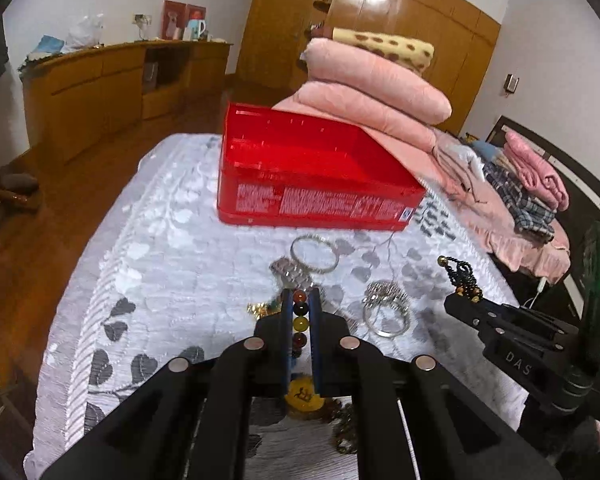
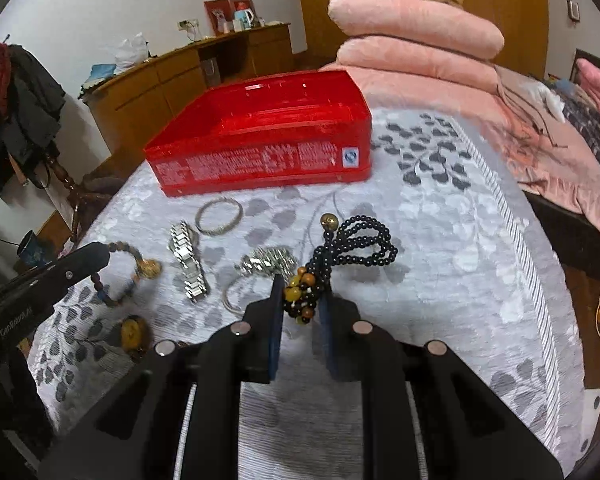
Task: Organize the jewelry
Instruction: 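Carry multicolour bracelet with left tool while right carries necklace over red tin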
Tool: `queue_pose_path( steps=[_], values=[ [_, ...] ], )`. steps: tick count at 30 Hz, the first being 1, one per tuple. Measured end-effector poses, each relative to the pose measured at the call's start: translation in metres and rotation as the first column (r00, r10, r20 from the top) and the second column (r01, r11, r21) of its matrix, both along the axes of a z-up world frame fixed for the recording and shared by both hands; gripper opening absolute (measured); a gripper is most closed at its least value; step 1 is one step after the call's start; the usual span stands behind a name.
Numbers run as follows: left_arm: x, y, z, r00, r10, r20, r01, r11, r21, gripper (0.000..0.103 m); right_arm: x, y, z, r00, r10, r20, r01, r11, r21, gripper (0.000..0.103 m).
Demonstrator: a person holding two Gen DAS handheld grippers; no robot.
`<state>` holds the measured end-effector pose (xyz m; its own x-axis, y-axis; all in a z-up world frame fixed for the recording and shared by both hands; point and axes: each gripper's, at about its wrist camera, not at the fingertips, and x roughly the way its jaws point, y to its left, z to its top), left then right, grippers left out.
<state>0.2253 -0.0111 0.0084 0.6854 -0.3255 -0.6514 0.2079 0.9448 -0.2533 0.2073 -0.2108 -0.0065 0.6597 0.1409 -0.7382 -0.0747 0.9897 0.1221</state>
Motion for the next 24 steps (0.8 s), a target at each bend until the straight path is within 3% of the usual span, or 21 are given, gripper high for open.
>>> queue_pose_path(
  steps=[14, 24],
  values=[
    [0.025, -0.008, 0.038, 0.996, -0.009, 0.093, 0.014, 0.999, -0.053, 0.008, 0.023, 0.011, 0.039, 0.995, 0.055, 0.087, -0.056, 0.998, 0.001, 0.015],
    [0.07, -0.016, 0.07, 0.987, -0.001, 0.162, 0.009, 0.999, -0.05, 0.008, 0.07, 0.011, 0.076, 0.985, 0.082, 0.152, -0.083, 0.997, 0.004, 0.015]
  ],
)
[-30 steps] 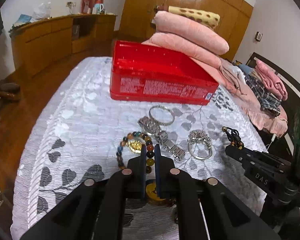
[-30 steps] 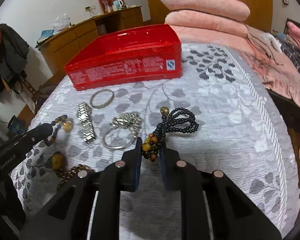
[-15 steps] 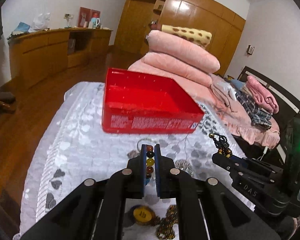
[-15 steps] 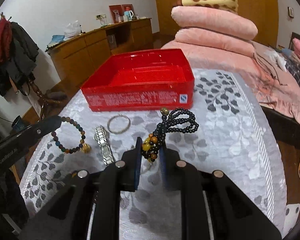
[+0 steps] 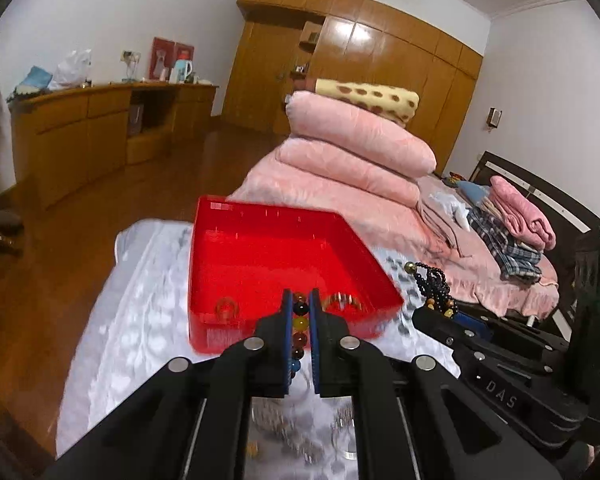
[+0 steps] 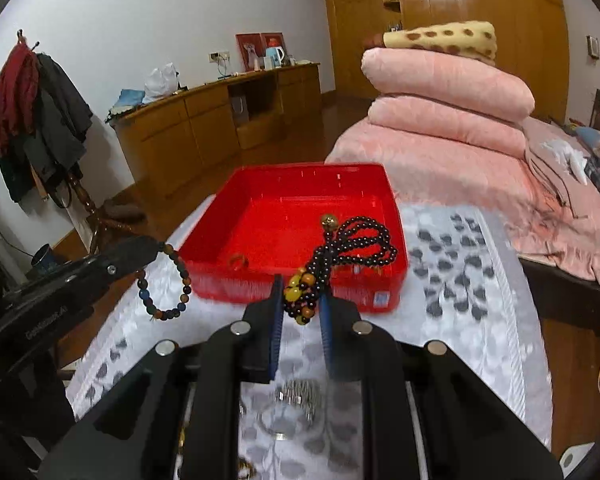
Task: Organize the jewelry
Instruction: 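Carry multicolour bracelet with left tool while right carries necklace over red tin, then open left tool releasing bracelet into tin while right tool releases necklace there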
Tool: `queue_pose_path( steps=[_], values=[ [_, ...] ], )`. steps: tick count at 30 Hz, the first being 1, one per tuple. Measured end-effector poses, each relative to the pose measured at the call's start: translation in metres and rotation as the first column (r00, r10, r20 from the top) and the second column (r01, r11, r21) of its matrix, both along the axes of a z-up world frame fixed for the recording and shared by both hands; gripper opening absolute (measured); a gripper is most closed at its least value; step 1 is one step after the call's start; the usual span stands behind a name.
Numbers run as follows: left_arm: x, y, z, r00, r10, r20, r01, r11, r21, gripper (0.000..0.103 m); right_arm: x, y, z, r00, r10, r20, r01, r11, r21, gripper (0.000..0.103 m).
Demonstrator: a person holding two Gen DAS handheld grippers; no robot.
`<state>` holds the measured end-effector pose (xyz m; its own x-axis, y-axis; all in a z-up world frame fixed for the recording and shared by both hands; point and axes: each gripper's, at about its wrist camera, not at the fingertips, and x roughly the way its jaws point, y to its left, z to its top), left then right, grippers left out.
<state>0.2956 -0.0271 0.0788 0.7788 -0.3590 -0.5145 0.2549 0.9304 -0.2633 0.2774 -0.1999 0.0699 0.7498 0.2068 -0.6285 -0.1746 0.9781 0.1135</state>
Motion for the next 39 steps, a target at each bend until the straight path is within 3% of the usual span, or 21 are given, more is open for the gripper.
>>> queue_pose_path(
  steps=[4, 9, 18, 21, 22, 23, 27, 29, 33, 39],
  values=[
    [0.027, -0.006, 0.008, 1.0, 0.016, 0.019, -0.017, 0.999, 0.031, 0.008, 0.026, -0.001, 0.009, 1.0, 0.009, 0.012, -0.009, 1.0, 0.001, 0.015],
    [0.064, -0.014, -0.002, 1.0, 0.022, 0.002, -0.022, 0.997, 0.075, 0.008, 0.058, -0.003, 0.01, 1.0, 0.015, 0.008, -0.015, 1.0, 0.006, 0.015],
    [0.111, -0.018, -0.029, 0.998, 0.012, -0.061, -0.007, 0.997, 0.077, 0.008, 0.118, 0.0, -0.017, 0.997, 0.046, -0.06, -0.045, 0.999, 0.016, 0.016],
    [0.12, -0.016, -0.04, 0.996, 0.012, -0.089, -0.005, 0.997, 0.077, 0.008, 0.128, 0.003, -0.027, 0.994, 0.065, -0.086, -0.064, 0.998, 0.01, 0.022],
    [0.122, -0.013, -0.044, 0.995, 0.021, -0.098, -0.014, 0.997, 0.076, 0.011, 0.129, 0.003, -0.03, 0.994, 0.065, -0.091, -0.065, 0.998, 0.007, 0.031],
    [0.123, -0.011, -0.045, 0.995, 0.027, -0.101, -0.019, 0.997, 0.078, 0.013, 0.13, 0.003, -0.033, 0.994, 0.062, -0.094, -0.062, 0.998, 0.003, 0.035],
    [0.123, -0.005, -0.043, 0.994, 0.045, -0.096, -0.038, 0.996, 0.078, 0.026, 0.129, 0.001, -0.033, 0.995, 0.046, -0.089, -0.046, 0.999, -0.007, 0.035],
    [0.119, -0.003, -0.037, 0.995, 0.054, -0.08, -0.047, 0.996, 0.081, 0.039, 0.125, -0.003, -0.029, 0.997, 0.029, -0.077, -0.03, 1.0, -0.005, 0.039],
    [0.097, 0.004, -0.02, 0.996, 0.083, -0.014, -0.081, 0.993, 0.087, 0.074, 0.11, -0.014, -0.02, 0.999, -0.01, -0.045, 0.01, 1.0, -0.012, 0.056],
    [0.055, 0.019, -0.01, 0.992, 0.12, 0.037, -0.123, 0.986, 0.116, 0.087, 0.065, -0.027, -0.011, 0.998, -0.063, 0.002, 0.063, 0.997, -0.033, 0.084]
  ],
)
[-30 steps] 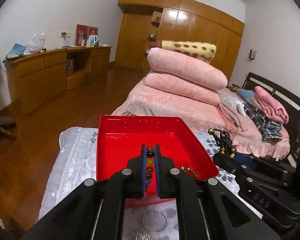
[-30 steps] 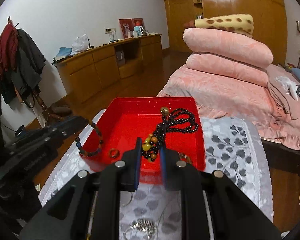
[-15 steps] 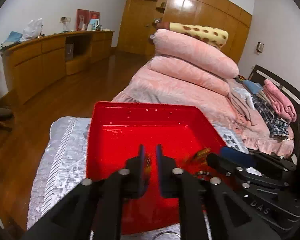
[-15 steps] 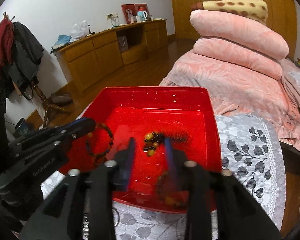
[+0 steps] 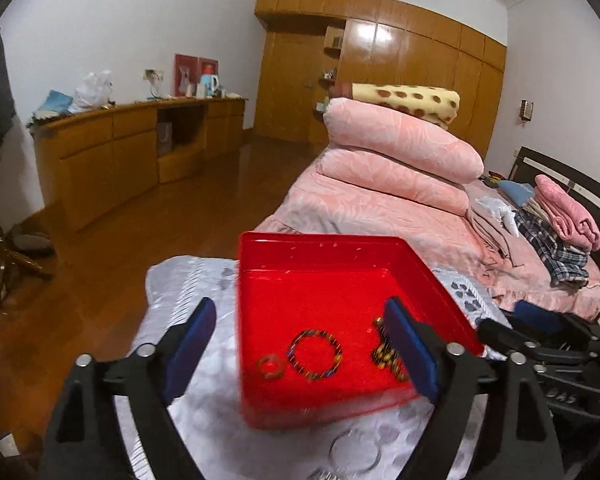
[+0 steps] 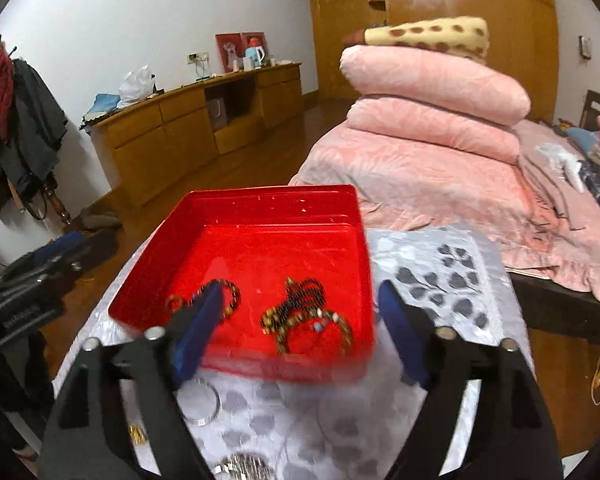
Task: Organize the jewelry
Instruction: 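Open left tool releasing bracelet into tin while right tool releases necklace there, then move left tool to gold pendant while right tool moves to silver chain pendant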
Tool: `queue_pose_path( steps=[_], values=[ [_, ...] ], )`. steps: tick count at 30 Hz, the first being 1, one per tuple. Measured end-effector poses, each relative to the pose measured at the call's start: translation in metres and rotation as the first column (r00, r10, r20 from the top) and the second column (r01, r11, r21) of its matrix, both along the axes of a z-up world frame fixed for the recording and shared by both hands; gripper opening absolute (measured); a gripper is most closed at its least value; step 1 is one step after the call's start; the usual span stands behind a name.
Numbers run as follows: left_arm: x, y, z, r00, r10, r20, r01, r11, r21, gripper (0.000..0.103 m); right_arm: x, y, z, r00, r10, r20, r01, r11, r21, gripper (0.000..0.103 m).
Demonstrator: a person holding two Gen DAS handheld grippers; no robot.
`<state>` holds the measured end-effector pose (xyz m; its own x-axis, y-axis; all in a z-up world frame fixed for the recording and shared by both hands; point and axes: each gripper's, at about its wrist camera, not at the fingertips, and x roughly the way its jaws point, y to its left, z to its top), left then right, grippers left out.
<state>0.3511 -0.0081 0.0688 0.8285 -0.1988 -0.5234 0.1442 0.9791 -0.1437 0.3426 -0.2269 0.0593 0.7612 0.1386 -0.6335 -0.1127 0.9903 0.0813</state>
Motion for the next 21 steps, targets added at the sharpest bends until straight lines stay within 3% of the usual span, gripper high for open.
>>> queue_pose_path(
  steps=[6, 14, 21],
  values=[
    [-0.056, 0.019, -0.008, 0.996, 0.076, 0.043, -0.077, 0.997, 0.011, 0.095, -0.056, -0.003, -0.011, 1.0, -0.02, -0.017, 0.02, 1.0, 0.024, 0.096],
    [-0.108, 0.032, -0.041, 0.995, 0.077, -0.066, -0.074, 0.997, 0.038, 0.096, -0.111, 0.012, -0.046, 0.994, -0.009, -0.11, 0.013, 0.999, 0.035, 0.096],
    [-0.128, 0.032, -0.072, 0.986, 0.086, -0.142, -0.076, 0.994, 0.074, 0.096, -0.134, 0.02, -0.072, 0.988, -0.001, -0.151, 0.002, 1.0, 0.005, 0.096]
  ],
)
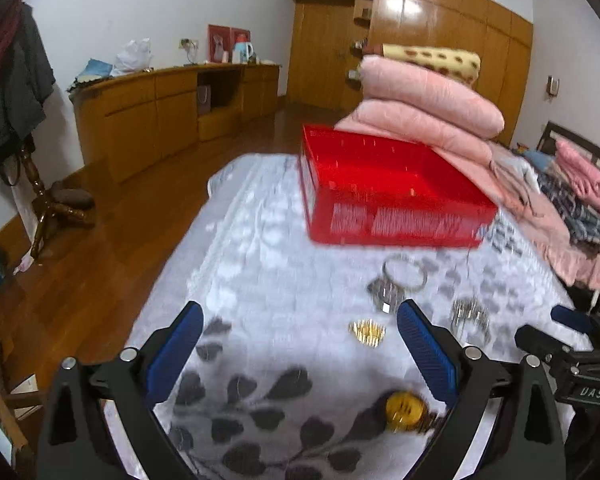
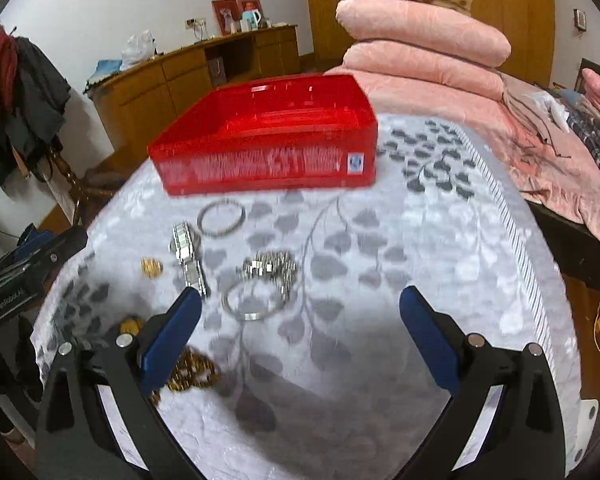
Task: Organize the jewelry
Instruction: 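Move left tool to gold pendant while right tool moves to silver chain pendant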
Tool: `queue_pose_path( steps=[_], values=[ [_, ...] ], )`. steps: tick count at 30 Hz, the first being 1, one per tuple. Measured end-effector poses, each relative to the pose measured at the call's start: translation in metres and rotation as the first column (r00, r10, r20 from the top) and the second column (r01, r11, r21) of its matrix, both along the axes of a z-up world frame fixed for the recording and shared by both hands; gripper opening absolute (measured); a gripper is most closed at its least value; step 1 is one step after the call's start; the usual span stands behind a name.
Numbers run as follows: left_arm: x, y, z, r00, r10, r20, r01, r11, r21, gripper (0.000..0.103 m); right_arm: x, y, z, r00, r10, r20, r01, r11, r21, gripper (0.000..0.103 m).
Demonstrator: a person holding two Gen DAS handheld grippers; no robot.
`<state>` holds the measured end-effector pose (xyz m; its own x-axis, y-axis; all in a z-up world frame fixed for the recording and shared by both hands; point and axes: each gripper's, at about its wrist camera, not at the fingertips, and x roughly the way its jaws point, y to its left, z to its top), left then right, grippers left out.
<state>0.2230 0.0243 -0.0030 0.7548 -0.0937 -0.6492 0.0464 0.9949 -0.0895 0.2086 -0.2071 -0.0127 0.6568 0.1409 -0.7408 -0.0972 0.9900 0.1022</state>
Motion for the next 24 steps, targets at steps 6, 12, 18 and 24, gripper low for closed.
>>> queue_pose_path(
  steps=[6, 12, 18, 24],
  values=[
    [-0.01, -0.007, -0.017, 0.998, -0.024, -0.05, 0.026, 0.999, 0.043, 0.096, -0.003, 0.008, -0.015, 0.999, 0.037, -0.036, -0.037, 0.999, -0.002, 0.076],
    [-0.008, -0.004, -0.027, 0.996, -0.018, -0.089, 0.019, 1.0, 0.02, 0.096, 0.005, 0.015, -0.024, 0.996, 0.062, -0.069, -0.061, 0.998, 0.01, 0.069],
    [-0.001, -0.005, -0.029, 0.993, -0.046, -0.111, 0.046, 0.999, -0.007, 0.095, 0.022, 0.016, -0.023, 0.996, 0.058, -0.074, -0.057, 0.998, 0.023, 0.061],
    [0.005, -0.012, -0.032, 0.987, -0.085, -0.135, 0.084, 0.996, -0.009, 0.094, 0.044, 0.016, -0.031, 0.992, 0.06, -0.114, -0.058, 0.998, 0.026, 0.056]
  ],
)
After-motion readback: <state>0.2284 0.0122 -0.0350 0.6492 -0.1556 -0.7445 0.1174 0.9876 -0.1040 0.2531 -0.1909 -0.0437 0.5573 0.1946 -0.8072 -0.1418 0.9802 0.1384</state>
